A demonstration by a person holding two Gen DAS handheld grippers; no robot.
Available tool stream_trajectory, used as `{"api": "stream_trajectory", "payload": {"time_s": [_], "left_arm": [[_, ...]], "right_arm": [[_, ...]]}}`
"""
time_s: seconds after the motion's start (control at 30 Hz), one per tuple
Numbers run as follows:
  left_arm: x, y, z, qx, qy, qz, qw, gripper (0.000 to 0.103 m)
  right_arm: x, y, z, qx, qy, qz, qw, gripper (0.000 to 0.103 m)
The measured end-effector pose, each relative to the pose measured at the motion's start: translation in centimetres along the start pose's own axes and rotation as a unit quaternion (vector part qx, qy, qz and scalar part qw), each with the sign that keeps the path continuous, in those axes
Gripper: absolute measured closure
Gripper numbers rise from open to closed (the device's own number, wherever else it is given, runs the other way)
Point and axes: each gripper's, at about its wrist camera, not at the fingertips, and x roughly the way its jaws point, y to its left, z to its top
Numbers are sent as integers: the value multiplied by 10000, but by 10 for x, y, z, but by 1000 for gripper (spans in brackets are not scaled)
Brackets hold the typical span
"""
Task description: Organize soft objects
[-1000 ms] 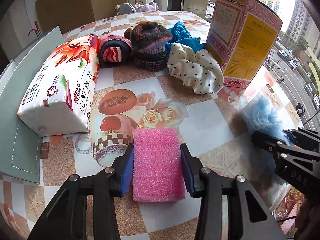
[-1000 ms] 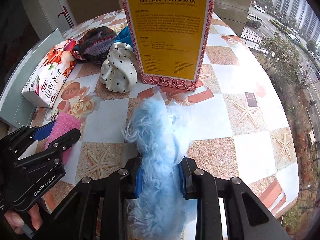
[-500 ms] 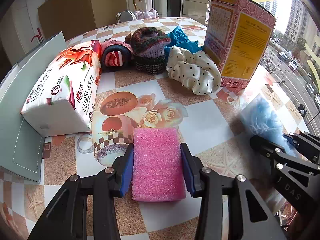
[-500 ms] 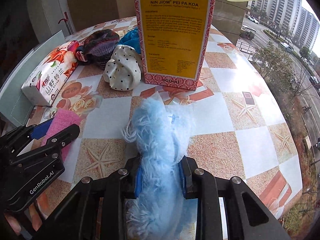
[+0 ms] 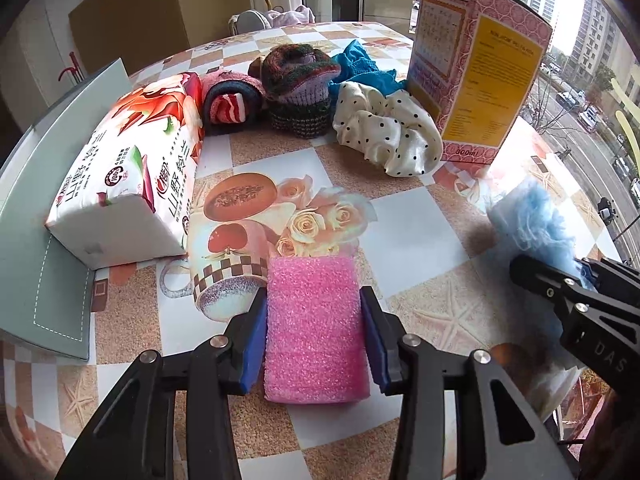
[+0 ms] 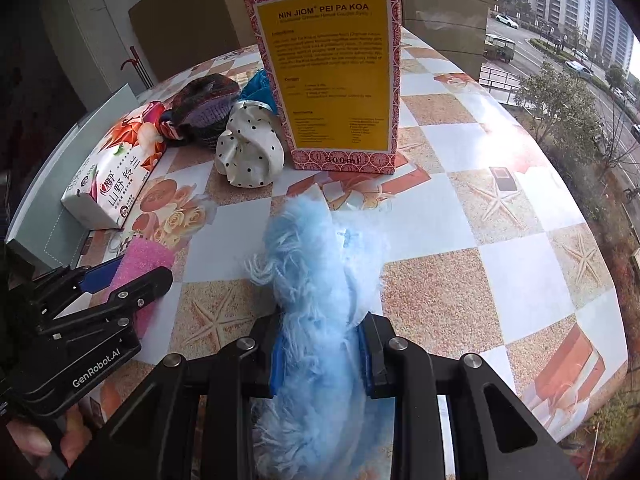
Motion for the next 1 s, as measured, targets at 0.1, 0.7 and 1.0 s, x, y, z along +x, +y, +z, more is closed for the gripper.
{"api": "stream_trajectory", "payload": {"time_s": [0.1, 0.7, 1.0], "left_arm": [[-3, -9, 3, 276, 0, 191, 9994, 57], [-116, -95, 161, 980, -1221, -892, 9836, 57], [-91, -32, 236, 282, -907, -272, 9951, 57]], "right_arm": [[-5, -14, 4, 254, -22, -30, 9997, 73], [-98, -95, 110, 1259, -1358, -201, 9825, 73], [-92, -52, 180, 811, -1414, 44, 9866, 73]]}}
